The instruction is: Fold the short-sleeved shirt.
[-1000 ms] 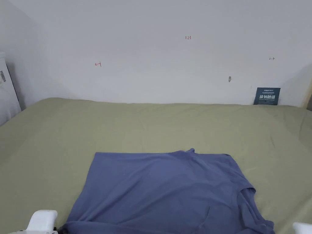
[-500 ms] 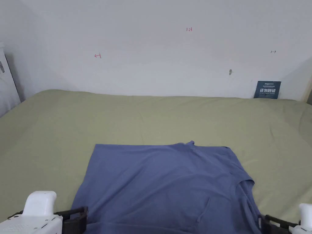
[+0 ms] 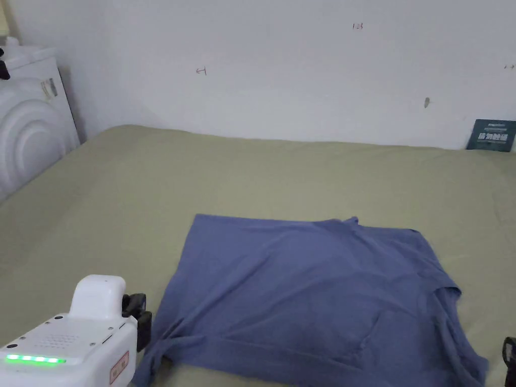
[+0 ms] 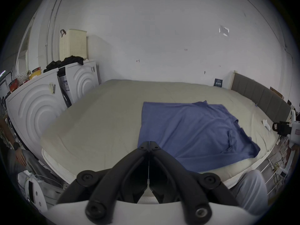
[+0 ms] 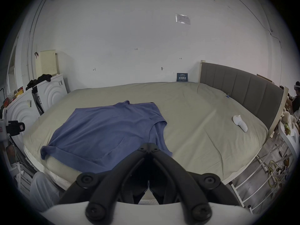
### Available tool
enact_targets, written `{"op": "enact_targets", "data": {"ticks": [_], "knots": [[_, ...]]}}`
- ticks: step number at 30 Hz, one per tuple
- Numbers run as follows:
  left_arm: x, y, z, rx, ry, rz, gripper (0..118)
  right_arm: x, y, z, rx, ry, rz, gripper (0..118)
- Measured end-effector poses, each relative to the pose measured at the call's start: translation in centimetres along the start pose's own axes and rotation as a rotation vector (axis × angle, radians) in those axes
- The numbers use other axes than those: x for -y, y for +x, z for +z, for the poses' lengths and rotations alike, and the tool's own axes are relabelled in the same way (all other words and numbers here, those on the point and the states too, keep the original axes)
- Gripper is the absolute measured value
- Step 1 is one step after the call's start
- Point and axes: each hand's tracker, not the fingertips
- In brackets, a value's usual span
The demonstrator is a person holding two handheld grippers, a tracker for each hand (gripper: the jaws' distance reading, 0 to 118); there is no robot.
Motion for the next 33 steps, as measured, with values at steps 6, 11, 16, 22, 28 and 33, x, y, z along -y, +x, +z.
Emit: {"op": "enact_targets", "data": {"ticks": [6, 11, 16, 22, 28, 33], "knots": [[2.4, -2.9, -3.7, 0.017, -0.183, 0.012, 13, 0.9, 0.5, -1.1, 0.006, -0.042, 0.020, 2], [5.4, -3.5, -8.9, 0.010, -0.370, -0.051, 117, 1.8, 0.9, -2.6, -0.010, -0.100, 0.022, 2], [6.3, -3.3, -12.0, 0.003, -0.413, -0.066, 108, 2.8, 1.3, -4.6, -0.005, -0.168, 0.061, 2], [5.6, -3.3, -12.2, 0.019, -0.418, -0.063, 5, 3.7, 2.3, -6.2, -0.002, -0.235, 0.074, 2], [5.1, -3.3, -11.2, 0.024, -0.399, -0.066, 5, 4.3, 3.4, -6.7, -0.003, -0.262, 0.054, 4], [5.0, -3.0, -11.0, 0.025, -0.394, -0.066, 5, 5.0, 3.7, -8.0, -0.059, -0.335, 0.029, 117]]}}
